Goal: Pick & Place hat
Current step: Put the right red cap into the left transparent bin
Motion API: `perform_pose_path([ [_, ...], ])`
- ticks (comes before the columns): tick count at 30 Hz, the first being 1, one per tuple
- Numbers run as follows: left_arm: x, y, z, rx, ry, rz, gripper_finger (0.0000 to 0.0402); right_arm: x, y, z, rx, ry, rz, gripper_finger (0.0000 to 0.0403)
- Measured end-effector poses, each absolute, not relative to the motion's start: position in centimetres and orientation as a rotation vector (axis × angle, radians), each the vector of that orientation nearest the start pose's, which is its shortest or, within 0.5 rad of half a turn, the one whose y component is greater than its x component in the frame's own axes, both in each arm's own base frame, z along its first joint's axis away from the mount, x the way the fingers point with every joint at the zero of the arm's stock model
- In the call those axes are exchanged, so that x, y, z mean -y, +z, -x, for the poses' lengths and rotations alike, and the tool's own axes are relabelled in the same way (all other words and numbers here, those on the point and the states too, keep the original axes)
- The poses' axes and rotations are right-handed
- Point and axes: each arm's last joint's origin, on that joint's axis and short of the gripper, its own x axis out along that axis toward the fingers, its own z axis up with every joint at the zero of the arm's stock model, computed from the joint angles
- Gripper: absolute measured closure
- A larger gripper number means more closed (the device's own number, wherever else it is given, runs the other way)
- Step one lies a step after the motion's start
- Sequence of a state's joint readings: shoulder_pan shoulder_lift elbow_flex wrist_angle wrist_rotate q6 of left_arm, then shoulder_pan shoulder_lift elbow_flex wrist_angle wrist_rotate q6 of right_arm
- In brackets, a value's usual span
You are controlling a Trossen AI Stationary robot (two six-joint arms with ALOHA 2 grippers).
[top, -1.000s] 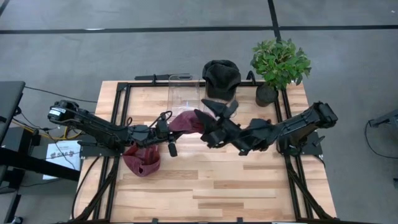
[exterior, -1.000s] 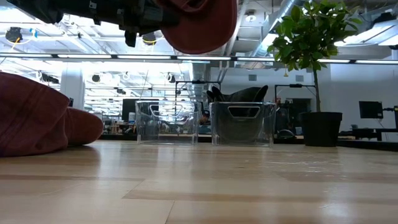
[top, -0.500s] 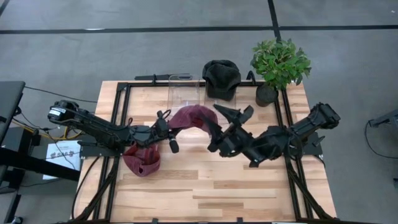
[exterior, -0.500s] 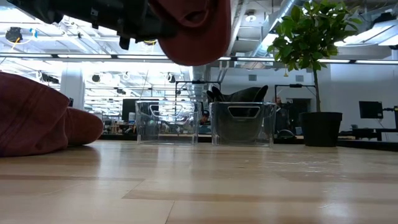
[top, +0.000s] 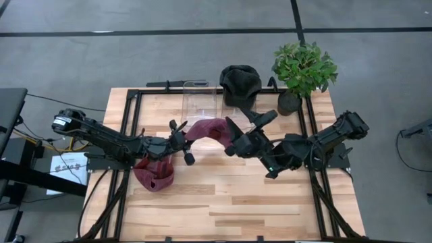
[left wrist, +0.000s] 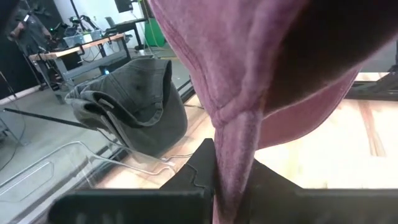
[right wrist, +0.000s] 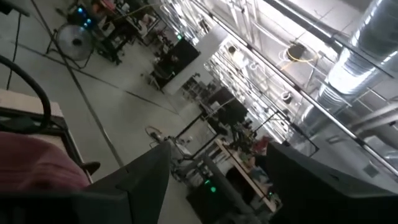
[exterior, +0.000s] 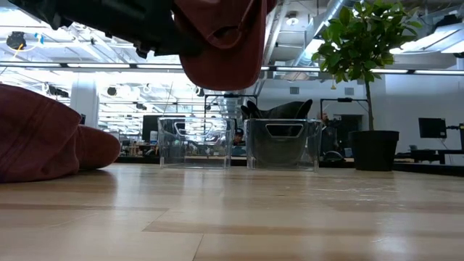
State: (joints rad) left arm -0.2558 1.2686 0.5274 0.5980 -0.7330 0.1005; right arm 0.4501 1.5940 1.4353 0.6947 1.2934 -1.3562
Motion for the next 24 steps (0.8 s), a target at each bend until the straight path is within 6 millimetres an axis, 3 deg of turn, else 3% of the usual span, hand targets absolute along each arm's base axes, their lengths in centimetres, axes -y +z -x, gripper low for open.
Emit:
perform_pose_path([
  [7,4.5,21.9,-24.7,-0.173,0.469,-0.179,0.0387,-12.1,41.7,-32.7,-0.292,-0.865,0.869,0.0145],
  [16,4.5,21.8,-24.7,-0.194,0.466,-0.203,0.0387,-11.7,38.9,-33.4,-0.414,-0.824,0.879,0.0145],
  [24,4.3,21.6,-24.7,-0.212,0.469,-0.221,0.0387,-12.5,38.4,-33.3,-0.397,-0.652,0.851,0.0145],
])
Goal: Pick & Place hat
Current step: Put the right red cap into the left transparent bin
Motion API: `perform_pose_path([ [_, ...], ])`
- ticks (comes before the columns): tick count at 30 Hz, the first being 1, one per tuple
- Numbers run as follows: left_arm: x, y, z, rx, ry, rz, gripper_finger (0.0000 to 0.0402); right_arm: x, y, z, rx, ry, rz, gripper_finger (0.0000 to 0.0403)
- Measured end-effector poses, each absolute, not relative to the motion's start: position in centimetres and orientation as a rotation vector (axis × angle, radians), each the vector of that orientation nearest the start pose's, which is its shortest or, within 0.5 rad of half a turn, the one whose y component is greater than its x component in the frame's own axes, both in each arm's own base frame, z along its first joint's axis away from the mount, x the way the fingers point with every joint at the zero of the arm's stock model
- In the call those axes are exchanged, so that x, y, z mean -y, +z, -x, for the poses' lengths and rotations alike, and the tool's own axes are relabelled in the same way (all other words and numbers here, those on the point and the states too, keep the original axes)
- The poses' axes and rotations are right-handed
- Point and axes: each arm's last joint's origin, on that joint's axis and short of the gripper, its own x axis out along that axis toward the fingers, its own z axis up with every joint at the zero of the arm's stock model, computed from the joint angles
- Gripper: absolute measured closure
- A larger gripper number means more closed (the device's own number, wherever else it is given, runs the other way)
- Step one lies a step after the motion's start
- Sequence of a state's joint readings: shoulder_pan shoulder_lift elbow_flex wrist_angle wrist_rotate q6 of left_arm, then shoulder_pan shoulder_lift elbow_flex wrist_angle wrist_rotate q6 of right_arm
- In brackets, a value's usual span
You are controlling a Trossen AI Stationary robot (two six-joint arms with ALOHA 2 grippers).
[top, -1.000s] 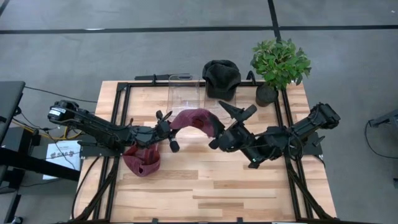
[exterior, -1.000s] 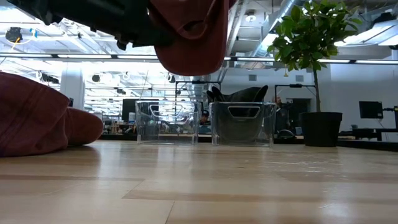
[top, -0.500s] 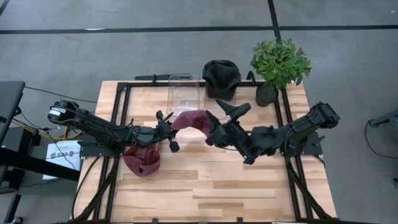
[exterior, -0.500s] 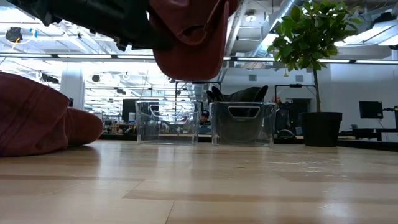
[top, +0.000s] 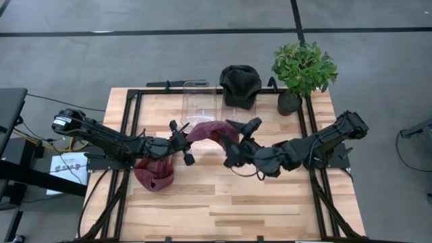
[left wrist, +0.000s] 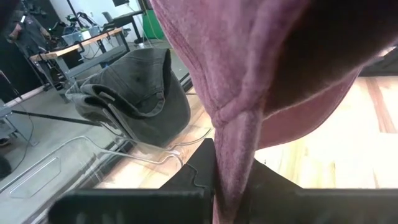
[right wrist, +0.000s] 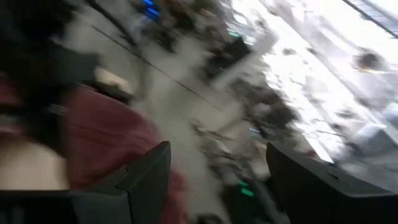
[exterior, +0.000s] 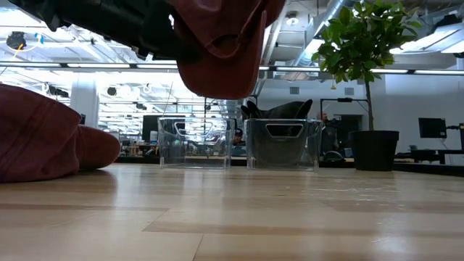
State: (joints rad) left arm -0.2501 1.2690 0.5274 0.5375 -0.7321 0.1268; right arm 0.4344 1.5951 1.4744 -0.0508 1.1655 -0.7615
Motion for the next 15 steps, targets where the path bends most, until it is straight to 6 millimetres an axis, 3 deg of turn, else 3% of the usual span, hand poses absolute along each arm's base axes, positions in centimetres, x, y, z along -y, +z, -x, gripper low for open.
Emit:
perform_pose_path([
  [4,3.9,21.4,-24.7,-0.235,0.484,-0.23,0.0387,-12.6,39.1,-32.8,-0.424,-0.39,0.707,0.0145],
  [8,3.5,21.2,-24.8,-0.261,0.497,-0.238,0.0387,-11.4,40.1,-32.3,-0.528,-0.135,0.533,0.0145],
  [15,3.4,21.2,-24.8,-0.262,0.472,-0.233,0.0387,-7.0,42.3,-31.5,-0.634,-0.26,0.443,0.0145],
])
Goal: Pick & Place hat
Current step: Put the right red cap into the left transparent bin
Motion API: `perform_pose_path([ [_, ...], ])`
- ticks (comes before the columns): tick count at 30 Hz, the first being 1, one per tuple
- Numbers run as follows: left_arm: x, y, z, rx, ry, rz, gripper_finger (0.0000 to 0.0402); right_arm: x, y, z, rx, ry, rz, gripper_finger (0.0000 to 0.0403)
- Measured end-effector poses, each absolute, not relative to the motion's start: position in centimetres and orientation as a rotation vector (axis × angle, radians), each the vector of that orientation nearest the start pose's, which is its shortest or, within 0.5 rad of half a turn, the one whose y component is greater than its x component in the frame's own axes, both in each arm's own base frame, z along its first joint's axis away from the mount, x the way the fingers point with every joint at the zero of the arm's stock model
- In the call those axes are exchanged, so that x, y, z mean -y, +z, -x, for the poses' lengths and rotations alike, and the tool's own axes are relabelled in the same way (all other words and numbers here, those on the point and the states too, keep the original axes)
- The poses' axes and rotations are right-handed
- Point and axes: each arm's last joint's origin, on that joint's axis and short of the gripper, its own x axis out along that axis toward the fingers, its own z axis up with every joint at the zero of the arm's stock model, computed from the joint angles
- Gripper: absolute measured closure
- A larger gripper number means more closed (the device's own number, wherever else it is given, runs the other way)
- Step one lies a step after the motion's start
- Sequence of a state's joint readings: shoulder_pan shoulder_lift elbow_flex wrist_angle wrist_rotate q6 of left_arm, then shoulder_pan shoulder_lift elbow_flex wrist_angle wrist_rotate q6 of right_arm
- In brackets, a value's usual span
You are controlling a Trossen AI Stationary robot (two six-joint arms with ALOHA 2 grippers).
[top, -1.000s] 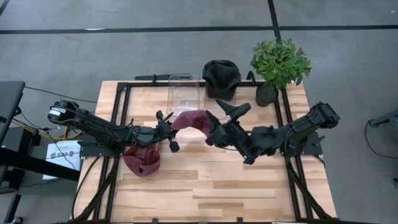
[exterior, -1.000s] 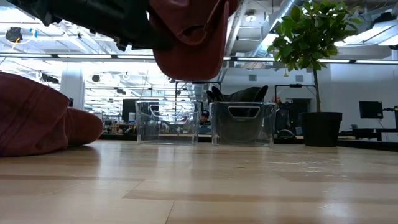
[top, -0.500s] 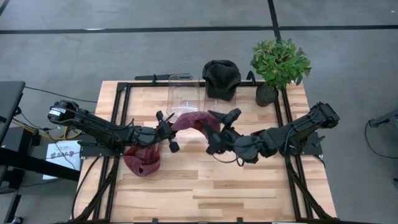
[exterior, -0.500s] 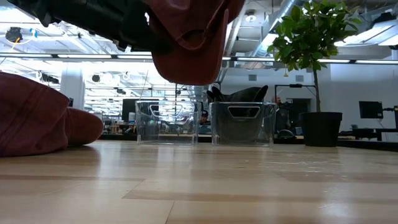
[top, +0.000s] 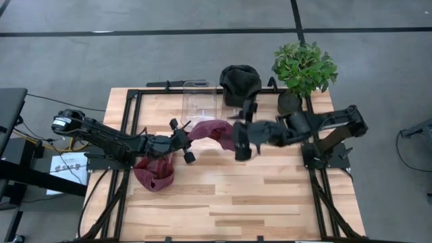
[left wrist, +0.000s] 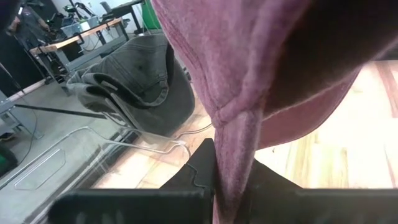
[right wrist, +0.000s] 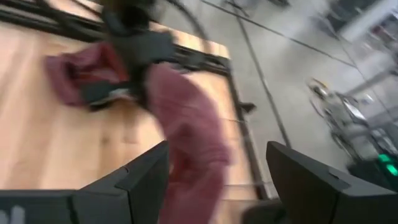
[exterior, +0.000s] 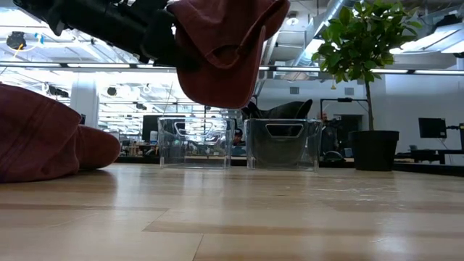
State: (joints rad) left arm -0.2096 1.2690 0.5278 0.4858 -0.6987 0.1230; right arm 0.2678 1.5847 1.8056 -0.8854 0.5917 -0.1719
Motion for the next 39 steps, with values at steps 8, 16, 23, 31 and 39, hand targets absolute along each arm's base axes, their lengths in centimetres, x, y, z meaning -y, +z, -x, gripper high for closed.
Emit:
perform_pose_path([
  [8,3.4,21.2,-24.8,-0.262,0.472,-0.233,0.0387,-4.8,42.9,-31.9,-0.614,-0.359,0.368,0.0145],
  [16,3.4,21.2,-24.8,-0.262,0.472,-0.233,0.0387,-5.1,42.4,-32.0,-0.65,-0.245,0.313,0.0145],
  [23,3.4,21.2,-24.8,-0.261,0.473,-0.232,0.0387,-3.9,42.1,-31.9,-0.692,-0.248,0.269,0.0145],
  [31,3.4,21.2,-24.8,-0.261,0.472,-0.232,0.0387,-2.7,40.6,-32.6,-0.716,-0.212,0.227,0.0145],
  [39,3.4,21.2,-24.8,-0.26,0.472,-0.231,0.0387,-2.2,40.0,-33.3,-0.69,-0.161,0.215,0.0145],
])
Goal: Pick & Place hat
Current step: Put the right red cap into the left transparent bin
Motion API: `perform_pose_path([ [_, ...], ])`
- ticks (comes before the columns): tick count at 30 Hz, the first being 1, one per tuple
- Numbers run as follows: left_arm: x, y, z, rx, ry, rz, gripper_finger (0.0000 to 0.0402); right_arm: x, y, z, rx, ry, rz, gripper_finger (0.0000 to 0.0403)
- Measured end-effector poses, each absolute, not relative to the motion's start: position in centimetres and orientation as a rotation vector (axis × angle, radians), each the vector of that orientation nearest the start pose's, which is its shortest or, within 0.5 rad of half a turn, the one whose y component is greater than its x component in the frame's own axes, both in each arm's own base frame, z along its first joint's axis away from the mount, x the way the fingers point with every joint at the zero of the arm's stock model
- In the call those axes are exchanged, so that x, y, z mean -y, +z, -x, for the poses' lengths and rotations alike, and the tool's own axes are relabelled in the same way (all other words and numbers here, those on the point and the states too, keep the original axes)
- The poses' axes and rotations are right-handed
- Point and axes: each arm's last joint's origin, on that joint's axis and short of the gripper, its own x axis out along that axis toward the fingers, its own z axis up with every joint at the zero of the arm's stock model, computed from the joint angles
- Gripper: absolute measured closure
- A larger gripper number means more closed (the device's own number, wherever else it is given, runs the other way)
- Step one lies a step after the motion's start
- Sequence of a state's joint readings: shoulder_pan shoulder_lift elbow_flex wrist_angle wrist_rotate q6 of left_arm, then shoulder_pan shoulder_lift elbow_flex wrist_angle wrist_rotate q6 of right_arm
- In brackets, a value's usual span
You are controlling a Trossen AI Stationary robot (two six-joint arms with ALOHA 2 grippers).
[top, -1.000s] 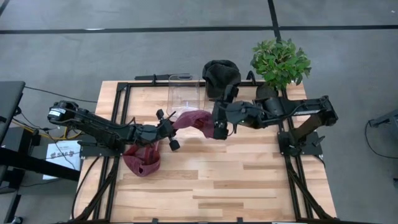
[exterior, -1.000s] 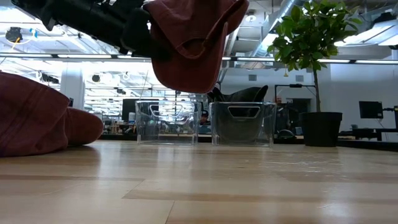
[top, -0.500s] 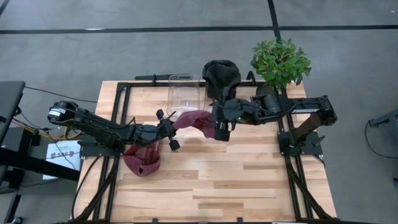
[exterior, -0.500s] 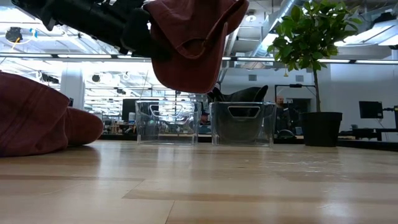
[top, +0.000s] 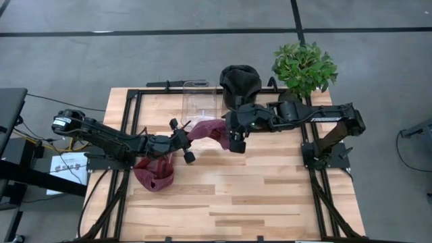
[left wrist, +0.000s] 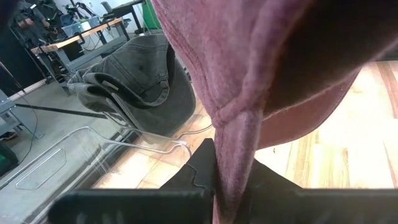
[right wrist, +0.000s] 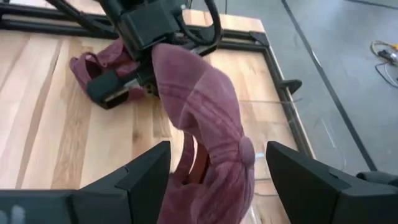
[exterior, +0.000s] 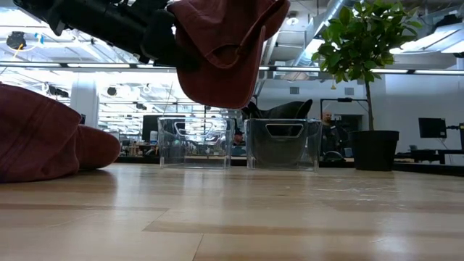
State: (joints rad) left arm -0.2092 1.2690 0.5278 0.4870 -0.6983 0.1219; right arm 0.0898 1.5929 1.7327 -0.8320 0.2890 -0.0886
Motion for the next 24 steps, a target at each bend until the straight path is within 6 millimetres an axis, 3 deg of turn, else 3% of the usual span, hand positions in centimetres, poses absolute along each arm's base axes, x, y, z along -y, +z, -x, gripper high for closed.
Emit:
perform_pose_path([
  [7,3.4,21.2,-24.8,-0.258,0.472,-0.23,0.0387,-1.2,39.9,-33.6,-0.686,-0.19,0.203,0.0145],
  [16,3.4,21.2,-24.8,-0.257,0.471,-0.23,0.0387,-1.0,37.2,-35.7,-0.783,-0.168,0.251,0.0145],
  [24,3.4,21.2,-24.8,-0.257,0.472,-0.23,0.0387,-1.0,37.8,-35.5,-0.754,-0.17,0.251,0.0174],
])
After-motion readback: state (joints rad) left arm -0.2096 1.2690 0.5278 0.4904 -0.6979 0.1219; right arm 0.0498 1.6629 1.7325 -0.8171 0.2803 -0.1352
